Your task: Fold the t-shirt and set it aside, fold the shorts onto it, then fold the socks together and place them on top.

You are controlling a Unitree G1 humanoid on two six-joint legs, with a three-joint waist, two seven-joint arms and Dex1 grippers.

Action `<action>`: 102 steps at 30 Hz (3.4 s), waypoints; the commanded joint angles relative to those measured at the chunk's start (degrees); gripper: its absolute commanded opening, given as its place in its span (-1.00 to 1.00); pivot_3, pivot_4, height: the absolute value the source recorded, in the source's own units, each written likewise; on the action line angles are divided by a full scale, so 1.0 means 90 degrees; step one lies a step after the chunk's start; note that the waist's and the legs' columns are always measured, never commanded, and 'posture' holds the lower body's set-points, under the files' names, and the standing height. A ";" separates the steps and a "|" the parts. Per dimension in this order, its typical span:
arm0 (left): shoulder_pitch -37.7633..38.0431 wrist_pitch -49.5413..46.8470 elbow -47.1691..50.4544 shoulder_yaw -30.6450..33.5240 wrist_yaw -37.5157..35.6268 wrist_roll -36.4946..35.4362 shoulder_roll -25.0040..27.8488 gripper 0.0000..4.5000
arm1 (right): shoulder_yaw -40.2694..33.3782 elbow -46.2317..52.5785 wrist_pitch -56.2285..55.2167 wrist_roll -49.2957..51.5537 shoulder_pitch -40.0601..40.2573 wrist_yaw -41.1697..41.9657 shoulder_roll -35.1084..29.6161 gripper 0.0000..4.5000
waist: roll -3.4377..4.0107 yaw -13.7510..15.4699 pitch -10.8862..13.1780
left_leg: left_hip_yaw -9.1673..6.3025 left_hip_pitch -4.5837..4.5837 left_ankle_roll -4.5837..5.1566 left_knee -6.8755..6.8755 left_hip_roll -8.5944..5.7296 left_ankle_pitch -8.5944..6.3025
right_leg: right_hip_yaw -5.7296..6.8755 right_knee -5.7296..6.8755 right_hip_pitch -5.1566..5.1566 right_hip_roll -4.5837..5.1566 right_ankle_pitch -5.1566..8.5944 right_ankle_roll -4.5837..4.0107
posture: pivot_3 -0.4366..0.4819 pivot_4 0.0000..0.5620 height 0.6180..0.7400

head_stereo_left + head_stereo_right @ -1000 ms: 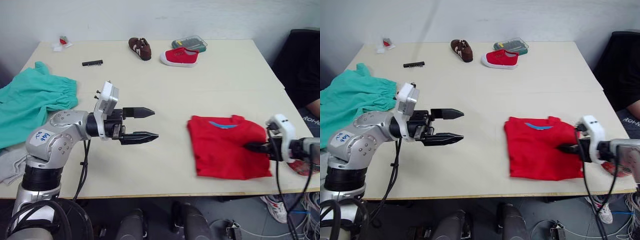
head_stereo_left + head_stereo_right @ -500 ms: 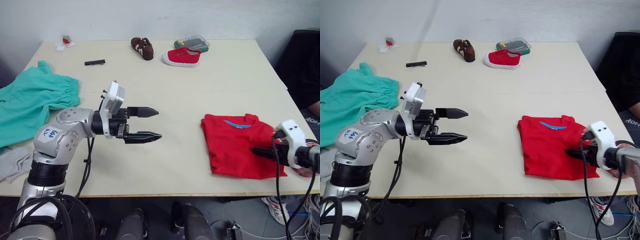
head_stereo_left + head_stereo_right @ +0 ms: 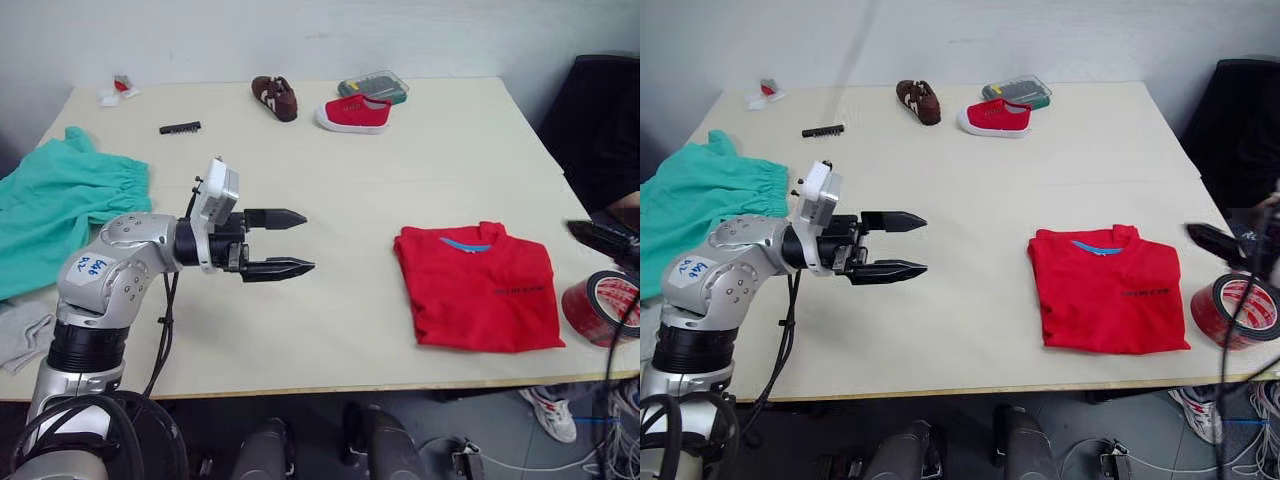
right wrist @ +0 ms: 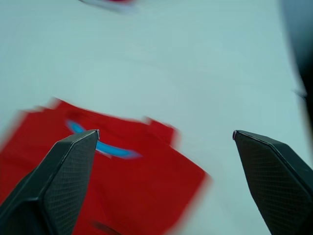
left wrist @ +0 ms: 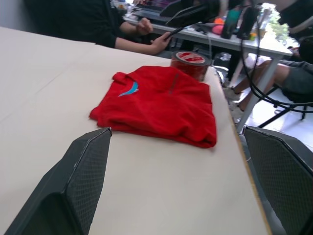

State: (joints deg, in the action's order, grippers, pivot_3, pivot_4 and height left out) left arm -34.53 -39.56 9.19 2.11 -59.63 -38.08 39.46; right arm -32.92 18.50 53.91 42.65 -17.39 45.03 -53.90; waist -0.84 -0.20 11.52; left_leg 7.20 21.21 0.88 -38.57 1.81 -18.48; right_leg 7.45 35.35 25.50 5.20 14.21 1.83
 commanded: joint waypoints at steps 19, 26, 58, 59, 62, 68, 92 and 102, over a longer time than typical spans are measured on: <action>0.1895 0.2565 -0.1830 0.1110 0.2921 0.4065 0.1895 1.00 | 0.2482 0.1405 -0.0179 0.1702 -0.1253 -0.0608 0.1780 0.98 | -0.0008 0.0209 0.0003 | -0.0015 0.0012 0.0049 0.0045 -0.0015 -0.0041 | 0.0024 -0.0059 0.0002 0.0033 -0.0019 -0.0023 | -0.05 -0.47 1.00; -0.1290 0.4279 -0.6167 -0.0514 0.3422 0.5643 0.1597 1.00 | 0.2582 0.1781 -0.0227 0.1788 -0.1009 -0.0887 0.1826 0.98 | -0.0021 0.0140 -0.0002 | 0.0010 0.0030 0.0047 0.0046 -0.0012 -0.0008 | 0.0037 -0.0037 0.0013 0.0023 -0.0022 -0.0017 | -0.05 -0.47 1.00; -0.1091 0.2076 -0.3134 -0.1006 -0.0299 0.3858 0.0020 -0.99 | 0.2583 0.2493 -0.0826 0.1090 0.0289 -0.0843 0.0889 1.00 | -0.0078 0.0029 -0.0010 | 0.0099 0.0034 0.0106 -0.0063 -0.0013 -0.0053 | -0.0003 -0.0003 0.0021 0.0038 -0.0035 0.0029 | -0.05 -0.47 1.00; -0.0886 0.1640 -0.2390 -0.1172 -0.0439 0.3661 -0.0115 -0.99 | 0.2612 0.2508 -0.0886 0.0958 0.0383 -0.0729 0.0762 1.00 | -0.0078 0.0028 -0.0010 | 0.0099 0.0032 0.0109 -0.0065 -0.0015 -0.0054 | -0.0008 -0.0003 0.0019 0.0038 -0.0036 0.0031 | -0.05 -0.47 1.00; -0.0507 0.0775 -0.0958 -0.1556 -0.0717 0.3238 -0.0332 -0.99 | 0.2670 0.2552 -0.1077 0.0610 0.0625 -0.0479 0.0486 1.00 | -0.0079 0.0034 -0.0010 | 0.0099 0.0028 0.0107 -0.0068 -0.0011 -0.0053 | -0.0012 0.0002 0.0017 0.0034 -0.0036 0.0032 | -0.05 -0.47 1.00; -0.0207 0.0156 -0.0030 -0.2372 -0.0598 0.2923 -0.1058 -0.91 | 0.2743 0.2626 -0.1523 -0.0181 0.1235 -0.0188 0.0139 1.00 | -0.0070 0.0043 -0.0015 | 0.0104 -0.0004 0.0091 -0.0064 -0.0007 -0.0046 | -0.0033 -0.0003 0.0008 0.0027 -0.0030 0.0029 | -0.05 -0.47 1.00; 0.4574 0.3247 0.0474 0.1637 -0.1745 0.2977 0.2918 0.24 | 0.5677 0.0295 -0.5808 -0.4349 0.0382 0.0812 0.1034 1.00 | -0.0061 0.0065 -0.0015 | 0.0101 0.0001 0.0058 -0.0057 0.0004 -0.0071 | -0.0026 0.0022 0.0042 0.0033 0.0013 -0.0004 | -0.05 -0.47 1.00; 0.5747 0.4828 -0.0209 0.2242 -0.0783 0.3972 0.2583 0.25 | 0.5962 -0.0838 -0.6352 -0.4688 -0.0229 0.0901 0.2048 0.58 | -0.0056 0.0009 -0.0017 | 0.0104 -0.0001 0.0066 -0.0056 0.0006 -0.0083 | -0.0025 0.0024 0.0042 0.0034 0.0013 -0.0006 | -0.05 -0.47 1.00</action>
State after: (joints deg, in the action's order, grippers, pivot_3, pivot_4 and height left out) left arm 16.93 1.48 9.52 21.61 -68.96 -4.80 62.99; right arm 20.96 10.57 -1.87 0.23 -19.25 52.67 -35.69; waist -1.35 -0.12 11.37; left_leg 8.14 21.18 1.49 -39.07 1.86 -19.23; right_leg 7.22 35.58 25.87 5.52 14.33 1.78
